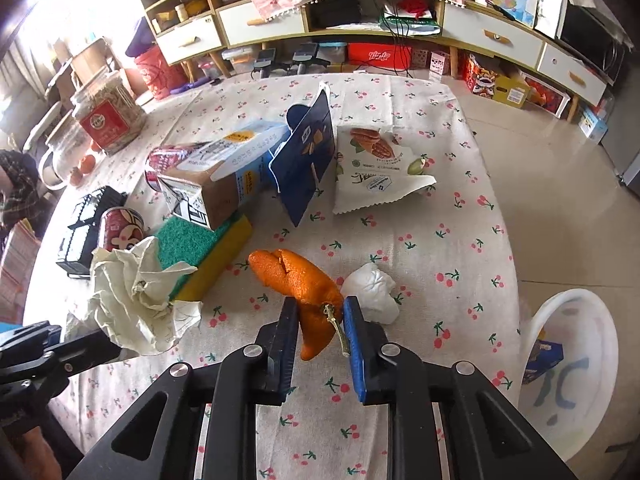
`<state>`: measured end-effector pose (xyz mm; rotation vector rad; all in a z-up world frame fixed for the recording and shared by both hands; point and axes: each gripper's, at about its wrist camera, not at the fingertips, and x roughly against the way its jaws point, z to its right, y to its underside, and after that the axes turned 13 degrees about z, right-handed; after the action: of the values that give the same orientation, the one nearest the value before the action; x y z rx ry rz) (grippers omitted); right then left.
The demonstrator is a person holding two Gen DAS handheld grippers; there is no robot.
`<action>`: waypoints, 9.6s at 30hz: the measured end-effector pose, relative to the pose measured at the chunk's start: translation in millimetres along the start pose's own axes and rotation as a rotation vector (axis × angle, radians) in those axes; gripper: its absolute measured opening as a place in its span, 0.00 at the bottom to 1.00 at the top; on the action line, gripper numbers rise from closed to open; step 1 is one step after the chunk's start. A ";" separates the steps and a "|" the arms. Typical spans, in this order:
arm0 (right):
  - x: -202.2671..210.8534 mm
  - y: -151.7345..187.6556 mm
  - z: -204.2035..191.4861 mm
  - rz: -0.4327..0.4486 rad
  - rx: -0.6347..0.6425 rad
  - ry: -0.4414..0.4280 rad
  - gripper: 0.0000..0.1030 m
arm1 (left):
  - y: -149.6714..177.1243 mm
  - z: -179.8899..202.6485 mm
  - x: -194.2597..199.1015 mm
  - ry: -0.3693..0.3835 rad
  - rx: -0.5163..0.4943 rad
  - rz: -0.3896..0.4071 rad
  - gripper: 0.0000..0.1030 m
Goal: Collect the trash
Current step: 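Grasp the crumpled white tissue with the left gripper while the right gripper grasps the orange peel, then carry tissue and orange peel over the basin and release both, then grasp the white milk carton with the left gripper, then lift the milk carton with the left gripper while the right gripper grasps the small white tissue, then carry carton and tissue to the basin and open both grippers, then move the left gripper back to the table and grasp the green sponge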
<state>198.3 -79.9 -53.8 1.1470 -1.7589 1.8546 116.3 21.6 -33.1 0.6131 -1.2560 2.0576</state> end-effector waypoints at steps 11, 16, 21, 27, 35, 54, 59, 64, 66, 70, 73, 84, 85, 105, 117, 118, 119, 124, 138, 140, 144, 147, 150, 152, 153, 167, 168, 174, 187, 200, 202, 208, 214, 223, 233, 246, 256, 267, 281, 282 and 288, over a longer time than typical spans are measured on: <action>35.7 -10.0 31.4 0.065 -0.160 -0.092 0.23 | -6.0 9.2 8.8 0.021 -0.020 0.036 0.22; 51.9 -11.6 56.8 0.097 -0.236 -0.089 0.23 | -8.8 18.0 6.2 0.034 -0.026 0.038 0.22; 62.6 -9.7 84.8 0.107 -0.301 -0.047 0.23 | -6.9 50.7 -2.0 0.077 -0.055 0.030 0.22; 79.8 -4.1 133.1 0.103 -0.358 0.092 0.23 | 2.8 95.8 -19.7 0.150 -0.090 -0.016 0.22; 106.7 18.4 216.7 0.071 -0.430 0.327 0.23 | 14.8 170.4 -50.3 0.276 -0.161 -0.090 0.22; 106.8 45.1 261.3 -0.023 -0.482 0.431 0.24 | 59.3 257.3 -166.1 0.254 -0.314 -0.244 0.23; 101.4 43.7 261.2 -0.033 -0.486 0.432 0.24 | 52.5 248.1 -158.2 0.241 -0.287 -0.223 0.56; 102.1 43.3 262.2 -0.030 -0.491 0.442 0.25 | 46.3 238.1 -147.5 0.245 -0.274 -0.201 0.56; 102.5 43.6 262.4 -0.029 -0.494 0.445 0.25 | 44.3 231.3 -142.2 0.235 -0.264 -0.185 0.56; 101.6 43.0 261.8 -0.031 -0.496 0.457 0.27 | 37.1 212.6 -133.7 0.228 -0.222 -0.164 0.56; 104.3 42.4 263.7 -0.017 -0.507 0.466 0.33 | 32.8 197.1 -125.2 0.219 -0.191 -0.150 0.56; 104.8 30.5 251.7 0.034 -0.488 0.425 0.36 | 7.9 136.7 -87.4 0.170 -0.142 -0.088 0.61; 103.8 29.2 248.9 0.036 -0.481 0.420 0.36 | 5.5 132.2 -83.7 0.158 -0.152 -0.083 0.61; 62.0 -0.4 179.4 0.036 -0.374 0.197 0.48 | -72.0 11.6 -30.7 -0.111 -0.162 0.060 0.68; 16.7 -7.0 99.0 -0.047 -0.193 0.113 0.48 | -87.3 36.2 -65.5 -0.093 -0.166 0.056 0.69; 14.6 -7.3 94.2 -0.050 -0.177 0.107 0.49 | -88.6 38.4 -71.2 -0.101 -0.166 0.051 0.69; 12.6 -7.6 90.9 -0.050 -0.165 0.105 0.49 | -89.9 39.8 -75.4 -0.103 -0.167 0.048 0.69; 6.2 -6.9 88.7 -0.057 -0.163 0.106 0.52 | -91.3 43.1 -101.4 -0.147 -0.166 0.008 0.69; -12.0 -7.5 71.4 -0.090 -0.105 0.078 0.53 | -78.1 35.1 -107.8 -0.213 -0.177 0.011 0.53; -14.6 -7.0 65.4 -0.092 -0.084 0.075 0.53 | -78.5 33.6 -99.5 -0.206 -0.168 0.027 0.52; -16.9 -7.1 59.5 -0.089 -0.063 0.069 0.53 | -79.7 30.0 -77.1 -0.164 -0.137 0.068 0.52; -18.5 -6.4 56.7 -0.087 -0.058 0.070 0.53 | -78.1 27.0 -59.9 -0.144 -0.130 0.088 0.52; -21.1 -5.0 55.0 -0.092 -0.054 0.072 0.53 | -73.6 21.5 -43.1 -0.133 -0.121 0.100 0.52; -23.1 -4.2 53.7 -0.099 -0.060 0.060 0.53 | -69.6 13.5 -33.7 -0.127 -0.092 0.101 0.52; -23.6 -4.1 53.2 -0.100 -0.064 0.054 0.53 | -66.9 10.5 -30.4 -0.123 -0.081 0.097 0.52; -13.2 -4.1 35.2 -0.054 -0.059 0.000 0.15 | -43.7 6.6 -9.2 -0.050 -0.008 0.091 0.52; -10.7 -4.0 35.6 -0.051 -0.064 0.000 0.15 | -43.1 6.9 -7.6 -0.052 -0.003 0.098 0.52; 6.2 -2.9 37.1 -0.023 -0.097 -0.022 0.15 | -37.1 13.6 -10.9 -0.033 0.015 0.090 0.52; 51.2 -2.5 67.2 0.057 -0.226 -0.074 0.15 | 1.3 57.0 -11.8 0.018 0.011 0.072 0.52; 90.9 -0.3 134.4 0.114 -0.408 -0.040 0.15 | 14.2 105.7 -30.1 0.113 -0.018 0.022 0.52; 98.0 2.7 151.3 0.122 -0.449 -0.027 0.15 | 14.1 116.6 -37.0 0.134 -0.020 0.007 0.52; 111.6 19.8 212.7 0.132 -0.613 -0.003 0.15 | 21.4 157.4 -63.6 0.185 -0.040 -0.040 0.52; 122.8 42.5 263.9 0.143 -0.762 -0.011 0.16 | 31.2 184.8 -86.4 0.200 -0.081 -0.081 0.52; 113.4 56.2 282.7 0.075 -0.800 0.061 0.21 | 42.2 213.9 -124.6 0.203 -0.129 -0.155 0.52; 115.8 59.8 289.4 0.071 -0.808 0.125 0.44 | 47.9 223.1 -148.6 0.208 -0.121 -0.189 0.52; 114.4 60.0 294.8 0.079 -0.835 0.137 0.44 | 62.4 223.5 -166.0 0.226 -0.156 -0.188 0.58; 110.8 54.5 289.1 0.080 -0.810 0.133 0.44 | 41.1 193.6 -127.8 0.232 -0.111 -0.164 0.58; 97.0 44.7 275.3 0.042 -0.757 0.152 0.44 | 13.9 126.0 -83.0 0.063 -0.138 -0.095 0.58; 63.8 24.2 235.6 -0.040 -0.635 0.137 0.45 | -41.4 30.9 -50.6 -0.208 -0.208 -0.043 0.67; 61.0 23.4 233.0 -0.046 -0.632 0.128 0.45 | -43.0 29.9 -53.3 -0.211 -0.218 -0.046 0.70; 39.7 15.6 219.8 -0.088 -0.599 0.128 0.46 | -51.9 22.9 -66.6 -0.236 -0.280 -0.096 0.72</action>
<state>232.3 -301.2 -55.2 0.8304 -1.9540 1.1859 201.0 -0.2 -36.9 0.7826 -1.5838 1.7270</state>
